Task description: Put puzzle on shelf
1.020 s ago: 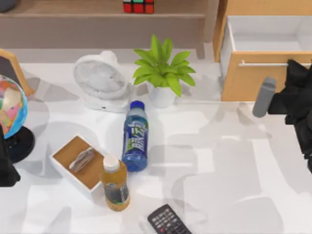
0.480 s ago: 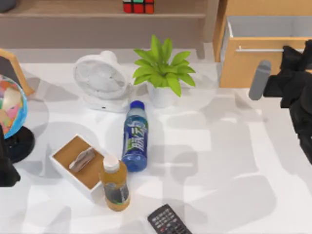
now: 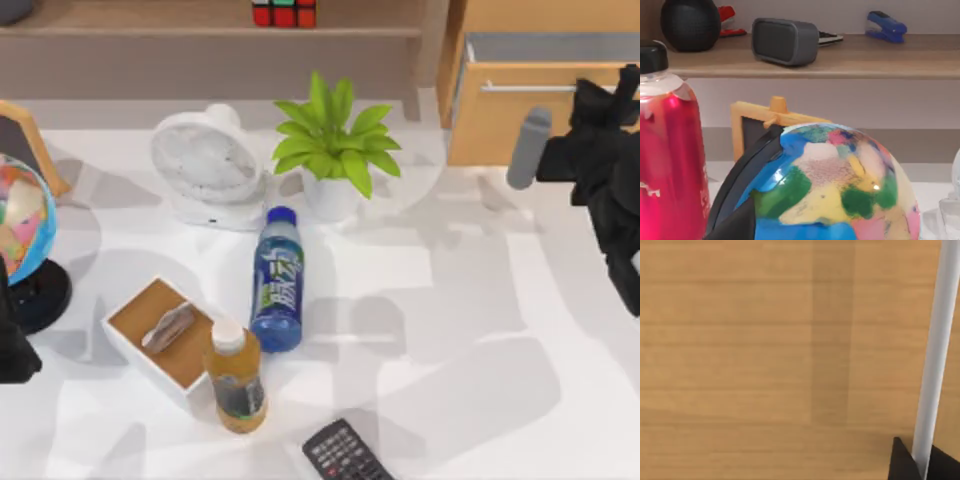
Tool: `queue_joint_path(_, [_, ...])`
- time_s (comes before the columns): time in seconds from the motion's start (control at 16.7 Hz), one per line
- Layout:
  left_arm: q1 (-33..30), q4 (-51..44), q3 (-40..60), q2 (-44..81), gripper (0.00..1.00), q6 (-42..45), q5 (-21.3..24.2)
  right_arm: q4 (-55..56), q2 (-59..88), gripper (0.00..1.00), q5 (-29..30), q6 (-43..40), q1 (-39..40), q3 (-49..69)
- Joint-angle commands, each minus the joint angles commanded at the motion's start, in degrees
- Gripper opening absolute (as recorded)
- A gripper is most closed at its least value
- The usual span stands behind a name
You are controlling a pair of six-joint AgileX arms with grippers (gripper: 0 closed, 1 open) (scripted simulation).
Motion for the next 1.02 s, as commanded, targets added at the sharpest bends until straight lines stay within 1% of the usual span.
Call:
queue_joint_path(0.24, [0.0, 0.0, 0.0, 0.0, 1.0, 0.0, 0.0, -1.4, 1.1, 0.0, -0.1, 0.0, -0.6, 3.2])
queue_joint_path(0.72, [0.0, 0.0, 0.0, 0.0, 1.0, 0.0, 0.0, -8.8, 7.0, 0.0, -1.7, -0.1, -1.9, 15.8])
queue_joint_path(1.02, [0.0, 0.0, 0.0, 0.0, 1.0, 0.0, 0.0, -9.3, 7.3, 0.0, -1.9, -0.1, -2.0, 16.7])
